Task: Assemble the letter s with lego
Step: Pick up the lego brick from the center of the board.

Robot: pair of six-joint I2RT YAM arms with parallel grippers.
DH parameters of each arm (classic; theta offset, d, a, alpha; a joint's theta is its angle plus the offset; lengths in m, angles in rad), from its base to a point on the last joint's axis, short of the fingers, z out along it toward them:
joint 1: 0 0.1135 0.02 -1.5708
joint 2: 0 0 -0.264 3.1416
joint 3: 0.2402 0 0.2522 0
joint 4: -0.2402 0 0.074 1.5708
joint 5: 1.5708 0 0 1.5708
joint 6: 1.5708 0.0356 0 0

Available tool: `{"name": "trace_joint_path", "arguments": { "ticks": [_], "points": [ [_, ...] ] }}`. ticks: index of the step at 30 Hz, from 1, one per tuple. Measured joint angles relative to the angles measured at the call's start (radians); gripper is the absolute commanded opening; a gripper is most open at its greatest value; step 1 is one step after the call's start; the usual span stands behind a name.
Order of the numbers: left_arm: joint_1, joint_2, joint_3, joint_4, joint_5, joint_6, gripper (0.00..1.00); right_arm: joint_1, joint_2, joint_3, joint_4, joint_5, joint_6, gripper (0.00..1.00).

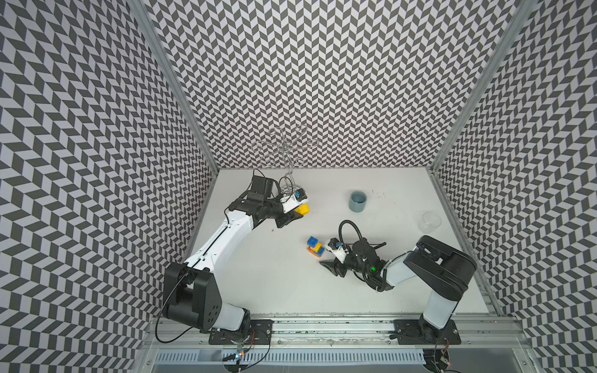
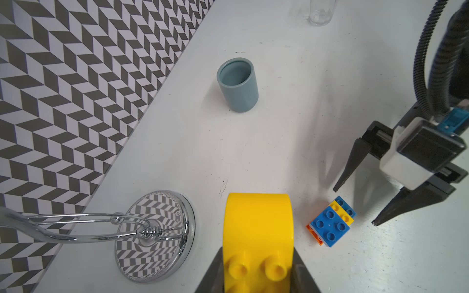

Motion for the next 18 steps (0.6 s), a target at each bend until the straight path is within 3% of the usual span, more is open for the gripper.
{"name": "trace_joint_path", "arguments": {
  "ticks": [5,18],
  "points": [
    [-0.006,-0.002,-0.024,0.01,-0.01,-0.008,0.13,0.012,0.074,0.01,0.081,0.019,0.0,0.56],
    [-0.027,-0.021,-0.078,0.039,-0.029,-0.014,0.13,0.022,0.198,0.047,0.269,0.044,0.005,0.56]
  ]
}}
